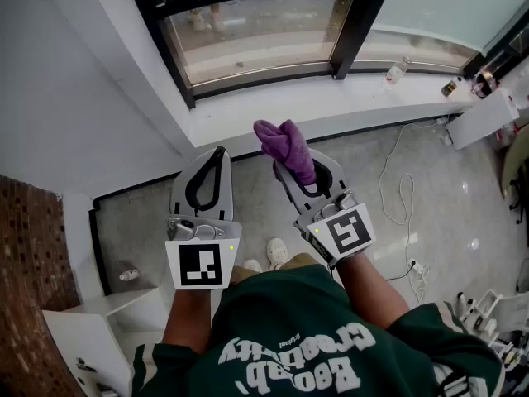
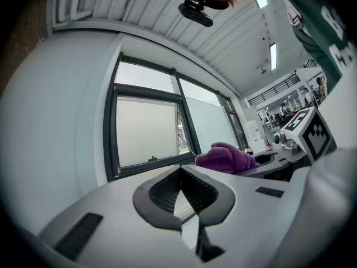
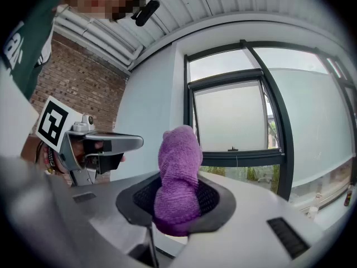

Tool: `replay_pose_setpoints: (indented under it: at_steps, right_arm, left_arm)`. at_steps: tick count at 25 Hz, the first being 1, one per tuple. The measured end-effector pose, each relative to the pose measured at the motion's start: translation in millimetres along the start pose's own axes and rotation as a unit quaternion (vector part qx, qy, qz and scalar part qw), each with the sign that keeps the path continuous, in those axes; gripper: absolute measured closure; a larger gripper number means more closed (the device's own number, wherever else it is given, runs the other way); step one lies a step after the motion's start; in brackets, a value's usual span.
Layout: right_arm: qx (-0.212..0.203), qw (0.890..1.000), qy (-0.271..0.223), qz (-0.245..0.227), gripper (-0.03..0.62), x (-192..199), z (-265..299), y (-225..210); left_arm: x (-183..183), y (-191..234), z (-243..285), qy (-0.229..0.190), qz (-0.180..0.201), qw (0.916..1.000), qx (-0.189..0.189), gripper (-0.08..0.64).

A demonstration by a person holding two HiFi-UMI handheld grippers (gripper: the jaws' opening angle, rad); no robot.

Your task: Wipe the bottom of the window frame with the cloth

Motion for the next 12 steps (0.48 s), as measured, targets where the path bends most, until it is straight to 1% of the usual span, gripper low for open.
replay_pose_setpoints:
  at_steps: [6, 12]
  right_arm:
    - [0.001, 1.000, -0.001, 0.003, 0.477, 3.1, -0.4, -4.7]
    - [-0.002, 1.000, -0.003, 0.011, 0.477, 8.6, 2.8, -3.9]
  left_arm:
    - [-0.2, -3.0, 3.1, -0.004, 0.003, 1.0000, 0.001, 0.551]
    - [5.2, -1.0, 4.3, -0.003, -0.004, 1.0000, -0.001, 0.551]
Point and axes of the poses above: the fingertips, and each gripper's own axes: z forward along the fingers, y to its left, x out of its underside, the point moved 4 cm from there along -z, backward along the fingers, and after that the axes turned 9 degrees about y, right-handed, at the moved point
